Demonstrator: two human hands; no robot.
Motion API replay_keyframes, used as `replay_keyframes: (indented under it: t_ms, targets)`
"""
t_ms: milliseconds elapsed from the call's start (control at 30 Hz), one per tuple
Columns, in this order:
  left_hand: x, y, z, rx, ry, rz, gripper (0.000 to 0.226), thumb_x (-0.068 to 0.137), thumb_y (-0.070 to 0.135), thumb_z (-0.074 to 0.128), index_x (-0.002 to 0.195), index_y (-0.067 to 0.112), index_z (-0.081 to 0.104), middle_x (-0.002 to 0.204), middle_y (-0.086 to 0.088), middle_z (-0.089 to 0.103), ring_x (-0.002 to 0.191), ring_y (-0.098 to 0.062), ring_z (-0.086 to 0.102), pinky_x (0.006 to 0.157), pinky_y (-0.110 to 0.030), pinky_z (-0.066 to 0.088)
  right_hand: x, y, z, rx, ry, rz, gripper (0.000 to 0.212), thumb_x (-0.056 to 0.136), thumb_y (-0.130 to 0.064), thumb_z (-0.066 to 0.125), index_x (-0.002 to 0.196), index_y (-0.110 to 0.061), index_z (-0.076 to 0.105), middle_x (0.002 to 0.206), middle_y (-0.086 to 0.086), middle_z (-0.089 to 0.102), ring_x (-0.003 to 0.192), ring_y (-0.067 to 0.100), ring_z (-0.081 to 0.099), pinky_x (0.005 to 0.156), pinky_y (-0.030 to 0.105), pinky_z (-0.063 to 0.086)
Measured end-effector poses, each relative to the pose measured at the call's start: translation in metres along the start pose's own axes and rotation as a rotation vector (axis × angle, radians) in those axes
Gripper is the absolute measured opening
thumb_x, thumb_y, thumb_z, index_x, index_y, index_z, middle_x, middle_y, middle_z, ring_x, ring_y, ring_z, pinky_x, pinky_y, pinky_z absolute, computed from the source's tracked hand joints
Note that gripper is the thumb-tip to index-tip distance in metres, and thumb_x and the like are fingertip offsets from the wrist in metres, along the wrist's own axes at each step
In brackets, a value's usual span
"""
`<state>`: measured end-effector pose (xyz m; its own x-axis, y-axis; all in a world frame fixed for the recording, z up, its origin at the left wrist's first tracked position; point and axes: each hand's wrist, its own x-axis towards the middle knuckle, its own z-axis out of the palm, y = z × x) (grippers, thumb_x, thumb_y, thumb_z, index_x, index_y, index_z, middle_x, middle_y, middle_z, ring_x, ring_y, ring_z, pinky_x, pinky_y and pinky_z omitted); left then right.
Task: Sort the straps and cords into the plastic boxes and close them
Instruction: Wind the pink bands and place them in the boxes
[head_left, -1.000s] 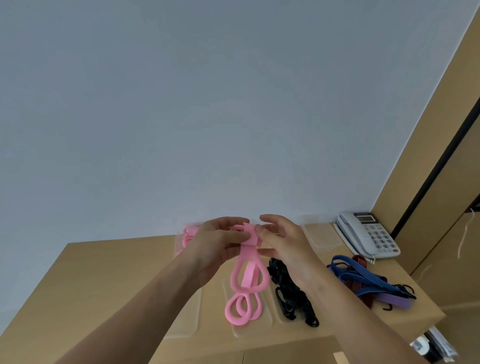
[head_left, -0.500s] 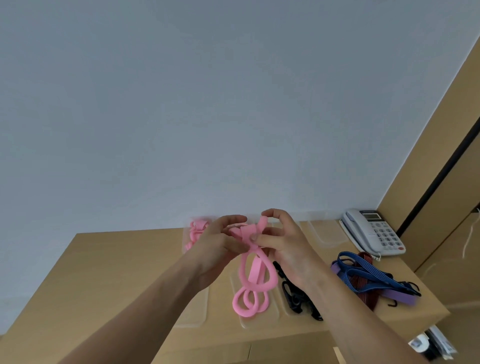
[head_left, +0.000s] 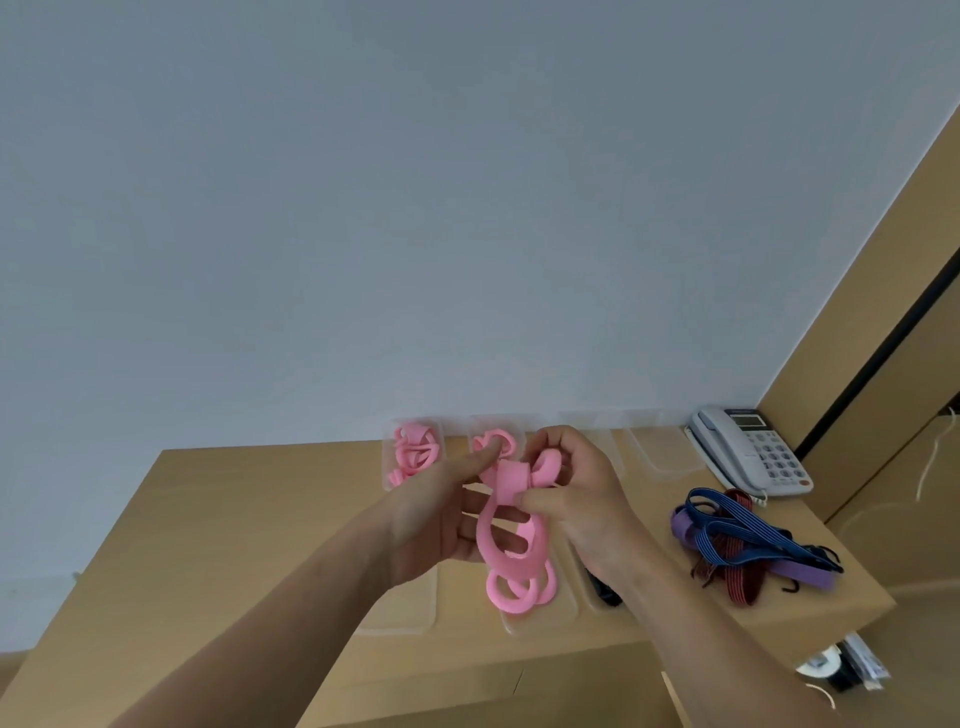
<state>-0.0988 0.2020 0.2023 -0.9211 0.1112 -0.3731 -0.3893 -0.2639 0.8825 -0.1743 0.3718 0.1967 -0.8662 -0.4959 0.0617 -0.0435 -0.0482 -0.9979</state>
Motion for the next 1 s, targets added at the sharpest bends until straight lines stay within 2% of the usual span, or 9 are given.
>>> replay_keyframes:
  t_ms: [100,233,333,467,567,633,767,867,1000]
  targets:
    - [-0.002,-0.003,-0.008,-0.003,0.02,0.01,0.046,0.079,0.051,0.076,0.106,0.013,0.079,0.11,-0.018,0.075,0.091,-0.035,0.073,0.073,-0.035,0.058,-0.007,0.007,0.013,-0.094,0.023,-0.043,0.06,0.066,0.027,0.07,0.106,-0.017,0.062,0.092,-0.004,0.064,0.082,0.01,0.063,0.068,0.022,0.054]
    - [-0.002,-0.011,-0.022,-0.041,0.033,0.037,0.033,0.09,0.019,0.065,0.12,0.008,0.07,0.114,-0.018,0.074,0.092,-0.033,0.073,0.073,-0.036,0.058,-0.019,0.014,0.027,-0.194,-0.016,-0.055,0.064,0.063,0.007,0.084,0.111,-0.031,0.066,0.094,-0.015,0.065,0.087,0.005,0.066,0.069,0.019,0.055]
    - [-0.003,-0.016,-0.034,-0.053,0.067,0.067,0.033,0.09,0.004,0.061,0.123,0.005,0.066,0.115,-0.023,0.072,0.09,-0.032,0.071,0.073,-0.037,0.058,-0.024,0.015,0.032,-0.147,-0.007,-0.049,0.055,0.07,-0.009,0.084,0.116,-0.034,0.068,0.104,-0.005,0.07,0.101,0.015,0.069,0.08,0.028,0.058]
    - [-0.007,-0.022,-0.042,-0.041,0.064,0.123,0.043,0.078,0.006,0.067,0.12,0.004,0.066,0.108,-0.019,0.073,0.09,-0.029,0.07,0.077,-0.039,0.058,-0.023,0.012,0.043,-0.077,0.102,0.045,0.03,0.084,-0.016,0.078,0.108,-0.032,0.072,0.097,-0.006,0.075,0.096,0.014,0.073,0.074,0.023,0.056]
    - [-0.011,-0.022,-0.049,-0.044,0.063,0.19,0.045,0.069,0.005,0.067,0.115,0.006,0.067,0.1,-0.01,0.076,0.088,-0.024,0.071,0.074,-0.037,0.059,-0.021,0.01,0.05,-0.065,0.024,0.205,0.031,0.089,-0.014,0.074,0.117,-0.028,0.07,0.104,-0.003,0.076,0.098,0.017,0.074,0.082,0.033,0.06]
    - [-0.014,-0.02,-0.055,-0.026,0.062,0.238,0.044,0.068,0.0,0.066,0.112,0.006,0.069,0.1,-0.008,0.076,0.088,-0.022,0.072,0.074,-0.034,0.058,-0.022,0.01,0.053,-0.044,-0.028,0.258,0.027,0.089,-0.011,0.073,0.113,-0.024,0.073,0.104,0.004,0.076,0.097,0.024,0.074,0.079,0.035,0.061]
    - [-0.018,-0.019,-0.062,0.013,0.068,0.3,0.046,0.069,-0.016,0.065,0.108,0.007,0.073,0.11,-0.018,0.072,0.091,-0.023,0.068,0.078,-0.034,0.056,-0.022,0.014,0.061,-0.049,0.024,0.216,0.021,0.086,-0.005,0.075,0.096,-0.023,0.077,0.1,0.014,0.073,0.087,0.031,0.074,0.073,0.044,0.062]
    - [-0.014,-0.022,-0.062,-0.04,0.075,0.26,0.052,0.071,-0.022,0.063,0.113,0.008,0.07,0.119,-0.019,0.069,0.095,-0.025,0.069,0.083,-0.037,0.058,-0.022,0.019,0.062,-0.081,0.086,0.165,0.023,0.083,-0.002,0.076,0.094,-0.022,0.075,0.098,0.014,0.072,0.08,0.027,0.073,0.064,0.035,0.059]
    - [-0.008,-0.03,-0.06,-0.171,-0.009,0.12,0.054,0.074,-0.001,0.079,0.125,0.009,0.063,0.122,-0.014,0.071,0.112,-0.034,0.069,0.095,-0.046,0.058,-0.021,0.027,0.056,-0.134,0.107,0.112,0.03,0.074,0.002,0.082,0.091,-0.02,0.072,0.096,0.011,0.072,0.077,0.022,0.073,0.062,0.032,0.058]
